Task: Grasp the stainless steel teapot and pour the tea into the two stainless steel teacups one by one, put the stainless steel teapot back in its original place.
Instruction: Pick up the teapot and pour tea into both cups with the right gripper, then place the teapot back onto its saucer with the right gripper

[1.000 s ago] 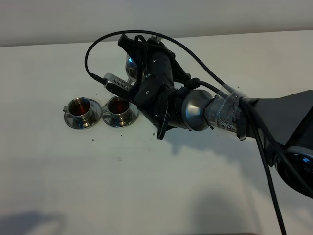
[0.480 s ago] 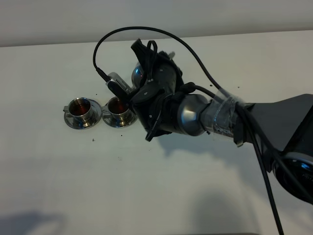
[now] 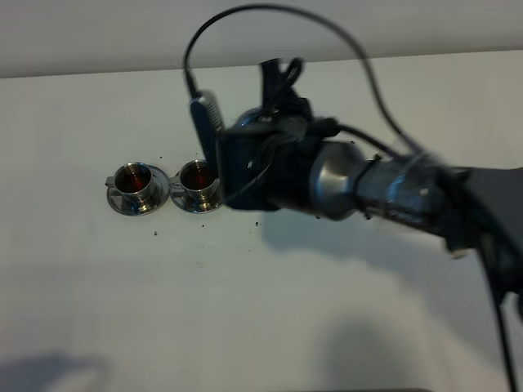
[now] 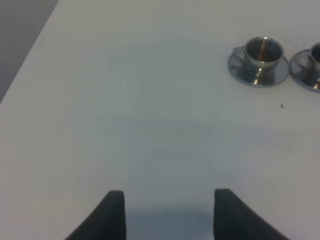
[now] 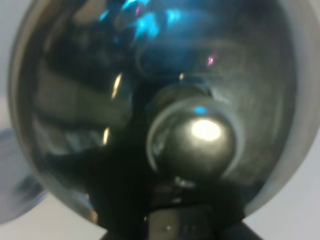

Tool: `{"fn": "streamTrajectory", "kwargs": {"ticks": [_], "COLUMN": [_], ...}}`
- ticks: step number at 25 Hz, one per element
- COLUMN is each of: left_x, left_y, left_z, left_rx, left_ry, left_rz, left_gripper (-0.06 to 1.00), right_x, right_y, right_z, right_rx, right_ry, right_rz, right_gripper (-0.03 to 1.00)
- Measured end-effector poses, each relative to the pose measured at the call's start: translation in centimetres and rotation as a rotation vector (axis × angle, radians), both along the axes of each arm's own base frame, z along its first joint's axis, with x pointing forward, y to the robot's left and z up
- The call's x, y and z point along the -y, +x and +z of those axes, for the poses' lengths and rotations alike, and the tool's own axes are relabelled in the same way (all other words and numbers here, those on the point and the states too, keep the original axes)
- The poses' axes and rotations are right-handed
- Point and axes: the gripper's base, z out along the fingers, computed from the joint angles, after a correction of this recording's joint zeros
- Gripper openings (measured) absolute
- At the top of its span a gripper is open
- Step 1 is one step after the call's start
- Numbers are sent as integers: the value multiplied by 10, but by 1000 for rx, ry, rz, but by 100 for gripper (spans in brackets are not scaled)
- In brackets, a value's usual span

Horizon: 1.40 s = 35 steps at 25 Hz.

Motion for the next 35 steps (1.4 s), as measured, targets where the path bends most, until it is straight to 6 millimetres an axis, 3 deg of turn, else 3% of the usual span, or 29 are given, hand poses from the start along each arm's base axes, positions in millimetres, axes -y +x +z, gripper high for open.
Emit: {"fn": "streamTrajectory", "kwargs": {"ticks": [7, 15, 20, 28, 35], "left_x": [0, 0, 0, 0, 0], "left_y": [0, 0, 0, 0, 0], "left_z": [0, 0, 0, 0, 0], "left_rx": [0, 0, 0, 0, 0], "left_ry": [2, 1, 1, 1, 1], "left_rz": [-1, -1, -1, -1, -1], "left_gripper": [43, 43, 43, 43, 43], "right_x": [8, -12, -25, -30, -25], "right_y": [-27, -48, -49, -45, -34], "right_z": [8, -3, -2, 0, -27], "right_rx": [-272, -549, -564, -533, -572], "right_ry": [146, 355, 509, 703, 699], "right_rz": [-165, -128, -109, -308, -435], "right_gripper": [18, 18, 18, 18, 18]}}
